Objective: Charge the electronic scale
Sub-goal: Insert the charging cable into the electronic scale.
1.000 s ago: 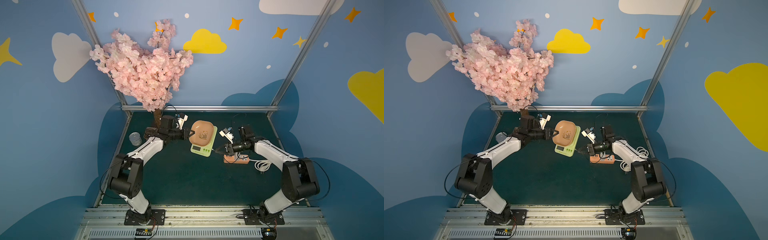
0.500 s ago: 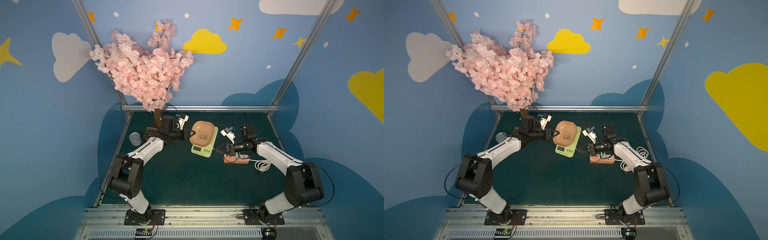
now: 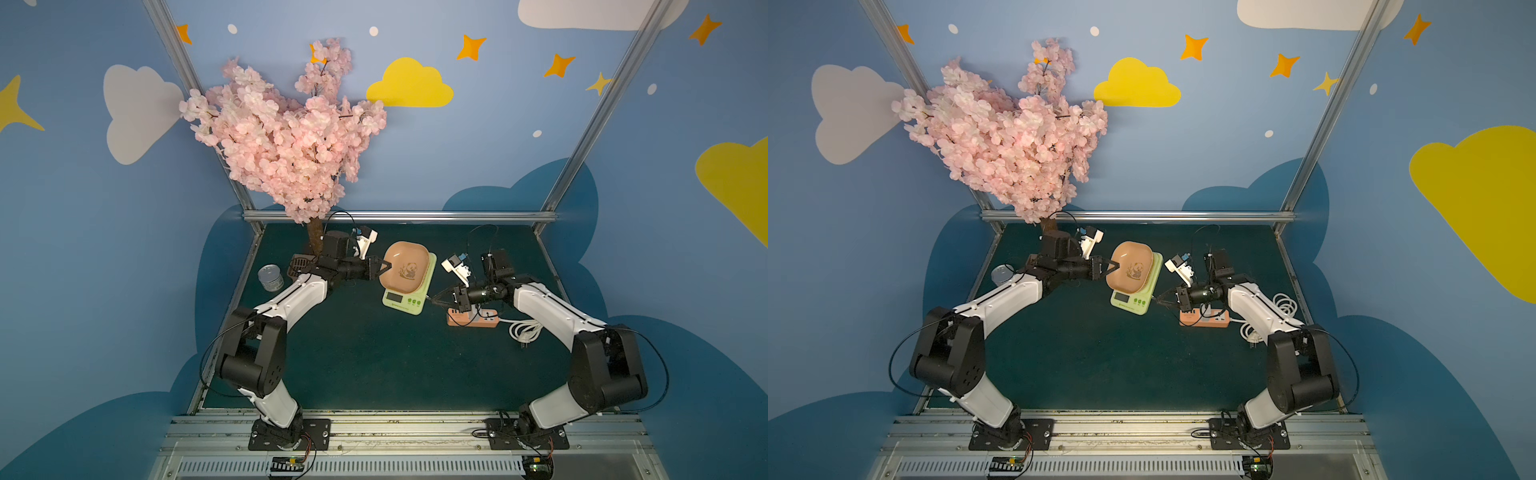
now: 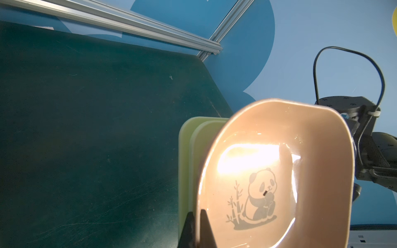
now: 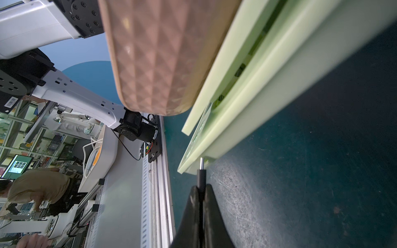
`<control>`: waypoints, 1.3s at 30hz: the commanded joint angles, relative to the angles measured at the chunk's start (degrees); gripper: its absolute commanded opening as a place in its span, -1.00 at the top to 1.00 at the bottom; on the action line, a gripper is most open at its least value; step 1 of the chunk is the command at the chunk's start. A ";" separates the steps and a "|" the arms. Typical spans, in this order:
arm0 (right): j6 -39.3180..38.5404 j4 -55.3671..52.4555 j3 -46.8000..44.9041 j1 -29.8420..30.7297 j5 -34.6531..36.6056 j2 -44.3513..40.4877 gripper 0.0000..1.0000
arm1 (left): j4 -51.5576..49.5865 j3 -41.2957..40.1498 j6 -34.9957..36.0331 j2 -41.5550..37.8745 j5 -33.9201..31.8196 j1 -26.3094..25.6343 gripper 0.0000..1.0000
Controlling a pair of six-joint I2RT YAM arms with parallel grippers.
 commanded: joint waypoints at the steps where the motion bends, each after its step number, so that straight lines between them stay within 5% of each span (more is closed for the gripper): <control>1: -0.89 -0.97 -0.45 -0.26 0.04 0.13 1.00 | 3.74 -0.01 -0.65 -3.05 1.90 -0.14 0.94; 21: -1.54 -2.96 0.61 0.35 -1.29 1.55 1.00 | 4.41 -0.69 -0.84 -3.72 1.67 -0.27 0.94; 39: -2.08 -6.58 2.47 0.53 -0.32 2.94 1.00 | 0.62 -0.42 6.66 -6.71 -4.31 -3.75 0.94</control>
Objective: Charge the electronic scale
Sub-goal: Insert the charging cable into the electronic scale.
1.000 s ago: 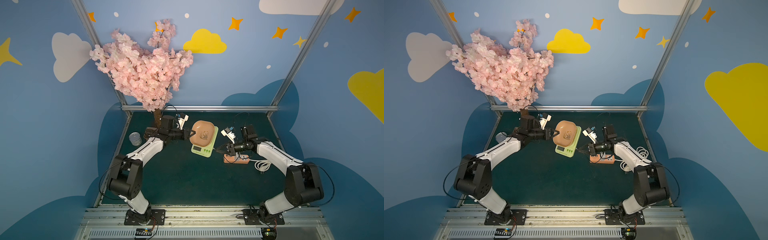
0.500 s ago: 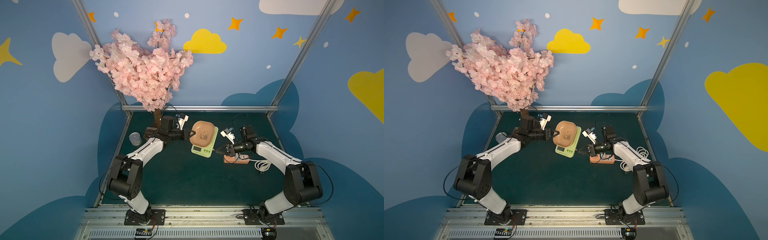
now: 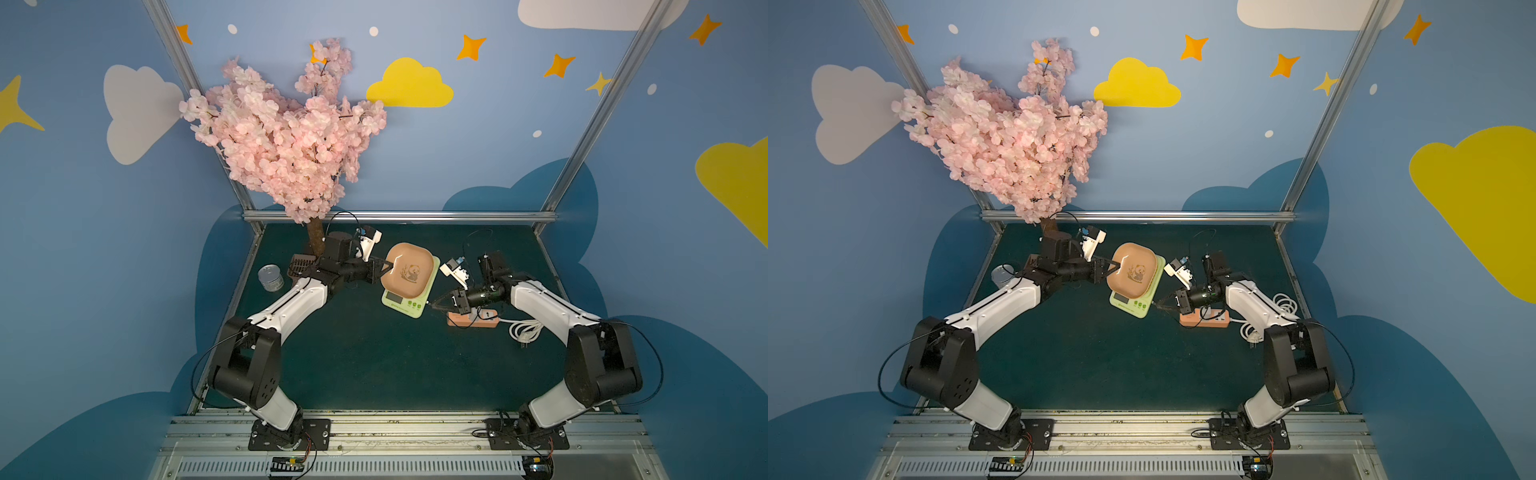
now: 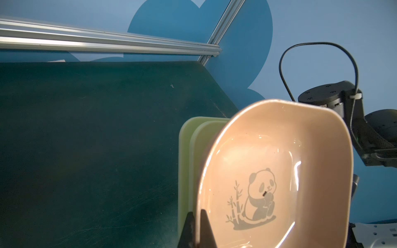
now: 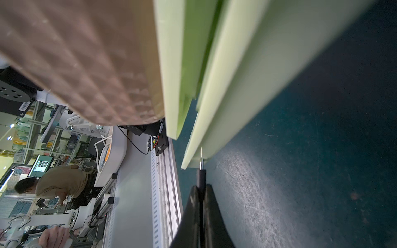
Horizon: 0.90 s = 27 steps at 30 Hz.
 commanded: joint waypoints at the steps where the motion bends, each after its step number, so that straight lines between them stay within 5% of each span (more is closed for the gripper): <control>1: -0.23 -0.26 1.14 0.30 0.32 0.58 1.00 | 2.15 0.58 -0.03 -2.28 1.73 -0.86 0.94; 13: 2.82 4.58 -1.22 0.31 5.01 -1.53 1.00 | 6.21 -0.72 -2.72 -0.59 0.62 -2.50 0.94; 20: 5.87 7.72 -2.01 0.35 6.26 -1.31 0.64 | 9.01 -1.30 -4.59 0.97 -0.97 -3.35 0.94; 27: 6.52 9.52 -3.35 -0.06 6.82 -2.85 0.59 | 8.67 -1.45 -4.46 1.35 -2.51 -3.35 0.94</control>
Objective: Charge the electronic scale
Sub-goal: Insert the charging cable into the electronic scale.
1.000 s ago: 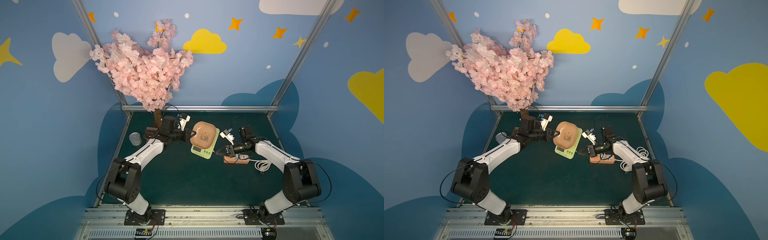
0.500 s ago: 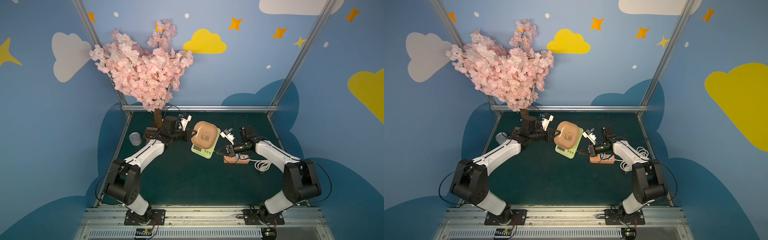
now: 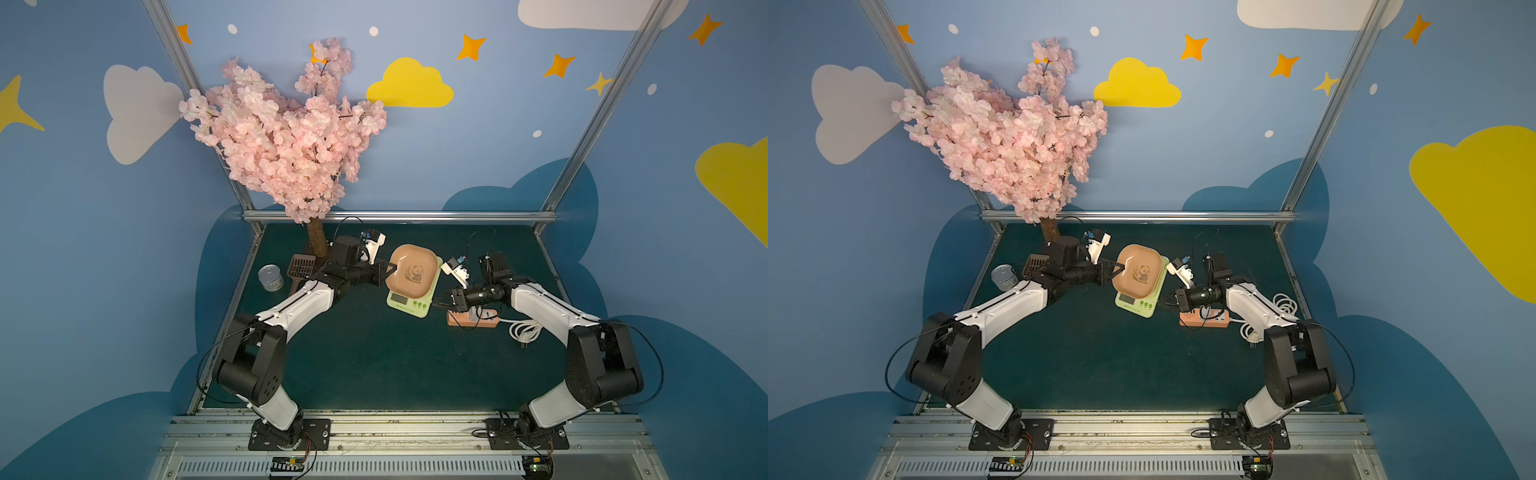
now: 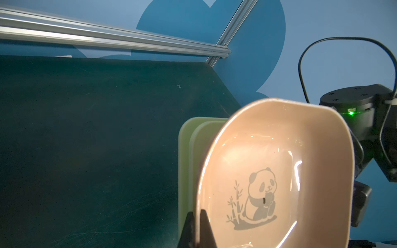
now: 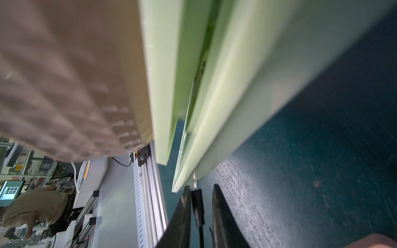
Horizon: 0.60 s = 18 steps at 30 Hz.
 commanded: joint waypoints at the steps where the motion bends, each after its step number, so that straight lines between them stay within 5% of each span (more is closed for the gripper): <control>1: 0.40 2.32 -0.80 -0.11 0.15 -2.08 0.58 | 3.77 0.53 -0.65 -0.33 2.07 -0.78 0.94; 18: -0.55 0.97 -1.23 -2.37 -2.54 -3.32 0.23 | 2.50 1.21 -2.70 2.83 1.65 0.63 0.94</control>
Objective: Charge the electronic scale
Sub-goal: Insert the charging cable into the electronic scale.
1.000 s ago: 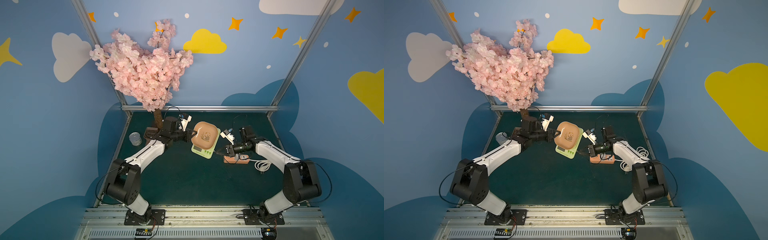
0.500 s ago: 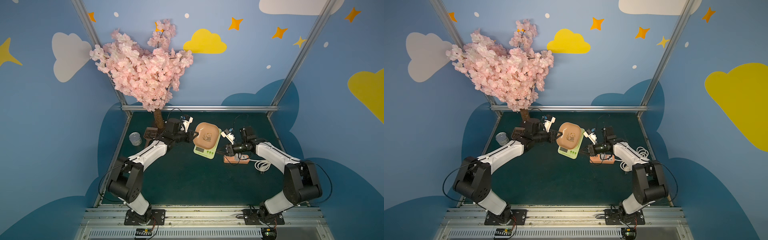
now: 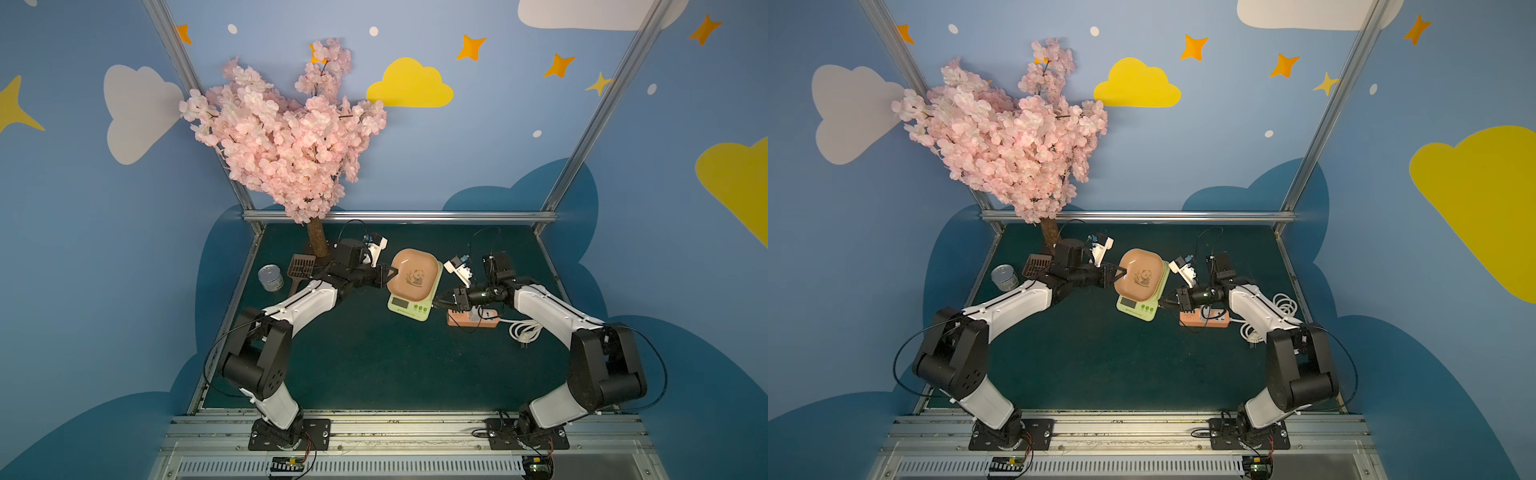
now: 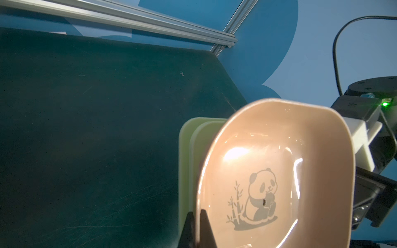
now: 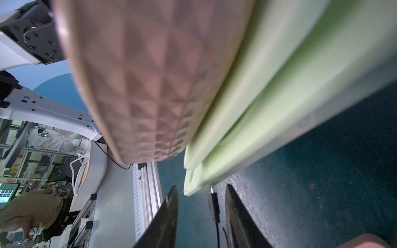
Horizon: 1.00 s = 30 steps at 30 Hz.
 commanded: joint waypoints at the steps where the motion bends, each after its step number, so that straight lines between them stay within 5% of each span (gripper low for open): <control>1: -0.66 -0.23 -0.88 -0.82 -1.21 -2.19 0.21 | 2.79 1.27 -1.99 0.14 1.72 0.63 0.94; 12: -1.03 -1.37 -1.70 -1.53 -0.21 -2.00 0.14 | 3.32 1.35 -3.10 -0.03 2.64 1.47 0.94; 30: -1.94 -2.16 -1.75 -1.53 -1.96 0.08 0.30 | 4.26 1.71 -4.40 -0.03 3.78 1.98 0.94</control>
